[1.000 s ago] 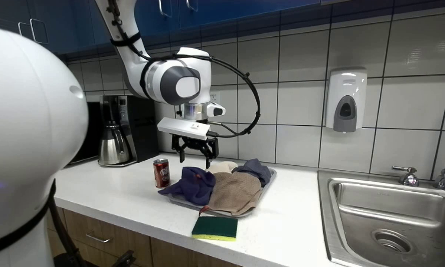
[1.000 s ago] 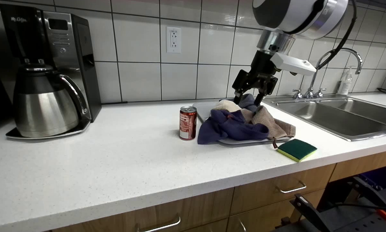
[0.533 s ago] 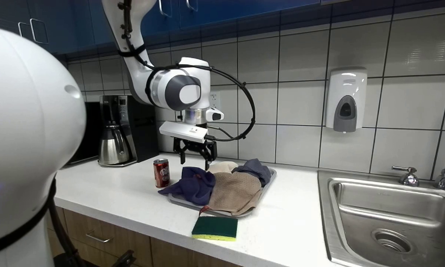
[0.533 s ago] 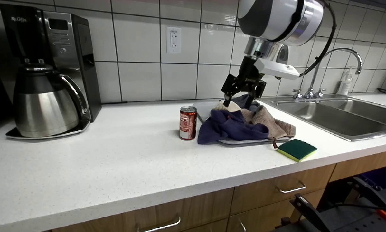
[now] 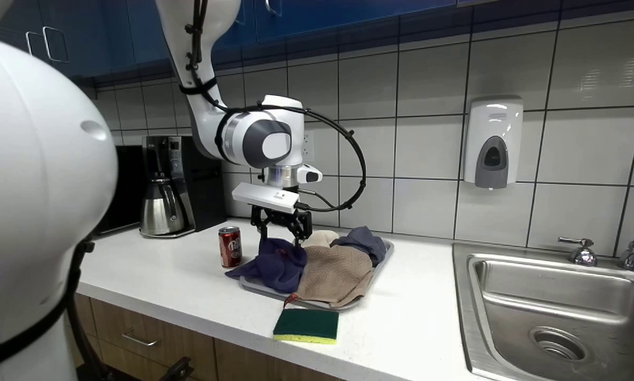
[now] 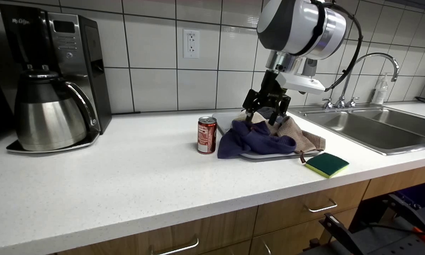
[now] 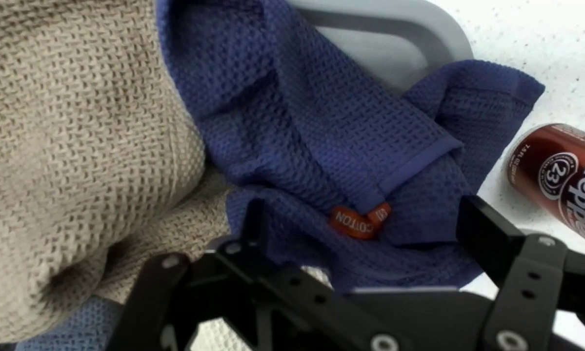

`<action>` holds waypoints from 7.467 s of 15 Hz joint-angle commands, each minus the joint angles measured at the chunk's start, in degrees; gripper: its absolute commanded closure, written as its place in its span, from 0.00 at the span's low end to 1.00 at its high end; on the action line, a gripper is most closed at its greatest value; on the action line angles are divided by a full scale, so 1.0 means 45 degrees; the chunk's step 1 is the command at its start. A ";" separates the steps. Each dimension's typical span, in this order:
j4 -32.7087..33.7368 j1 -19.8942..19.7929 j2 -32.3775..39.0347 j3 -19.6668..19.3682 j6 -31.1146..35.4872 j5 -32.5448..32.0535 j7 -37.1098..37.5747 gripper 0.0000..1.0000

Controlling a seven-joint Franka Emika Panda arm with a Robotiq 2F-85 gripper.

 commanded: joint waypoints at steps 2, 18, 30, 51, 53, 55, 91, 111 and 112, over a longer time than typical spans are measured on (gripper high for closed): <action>0.0231 -0.0524 0.0496 0.0505 0.0131 -0.0563 0.0604 0.00; 0.1429 -0.0776 0.1982 0.1058 0.0511 -0.1149 0.0946 0.00; 0.1476 -0.1541 0.2251 0.1500 0.0339 -0.0848 0.0674 0.47; -0.0015 -0.2021 -0.0609 0.1893 0.0172 0.0243 0.0053 0.98; -0.0291 -0.1907 -0.1152 0.1829 0.0114 0.0532 -0.0060 0.98; -0.0553 -0.1784 -0.1667 0.1718 0.0054 0.0821 -0.0184 0.98; -0.2705 0.0245 -0.7000 0.2886 0.0255 -0.3550 0.5766 0.98; -0.0628 0.0035 -0.4585 0.6142 0.0568 -0.6349 0.8684 0.98; -0.0417 0.0034 -0.4313 0.6260 0.0490 -0.6553 0.8811 0.98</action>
